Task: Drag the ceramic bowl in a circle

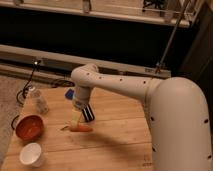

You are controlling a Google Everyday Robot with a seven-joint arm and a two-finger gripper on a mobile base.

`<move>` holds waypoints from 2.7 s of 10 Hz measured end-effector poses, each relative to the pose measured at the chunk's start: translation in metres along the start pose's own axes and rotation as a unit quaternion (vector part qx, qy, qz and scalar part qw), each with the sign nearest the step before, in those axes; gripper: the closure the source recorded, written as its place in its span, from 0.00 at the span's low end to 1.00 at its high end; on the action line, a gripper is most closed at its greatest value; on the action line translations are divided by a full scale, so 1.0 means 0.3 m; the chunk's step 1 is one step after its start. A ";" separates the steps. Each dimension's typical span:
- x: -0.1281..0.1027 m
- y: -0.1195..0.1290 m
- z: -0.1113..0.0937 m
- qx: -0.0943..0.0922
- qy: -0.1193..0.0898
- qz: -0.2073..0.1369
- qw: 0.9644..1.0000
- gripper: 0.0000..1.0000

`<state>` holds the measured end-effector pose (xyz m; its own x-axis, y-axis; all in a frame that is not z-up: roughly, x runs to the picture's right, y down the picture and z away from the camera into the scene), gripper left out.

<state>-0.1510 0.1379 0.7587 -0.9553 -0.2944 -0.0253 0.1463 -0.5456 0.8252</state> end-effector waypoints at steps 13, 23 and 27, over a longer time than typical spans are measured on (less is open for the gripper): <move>0.000 0.000 0.000 0.000 0.000 0.000 1.000 0.20; 0.306 0.034 0.036 -0.001 -0.041 0.129 0.991 0.20; 0.427 0.016 0.075 -0.053 -0.040 0.180 0.981 0.20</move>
<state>-0.2784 0.1151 0.7721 -0.8530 -0.4228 0.3060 0.5007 -0.4975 0.7083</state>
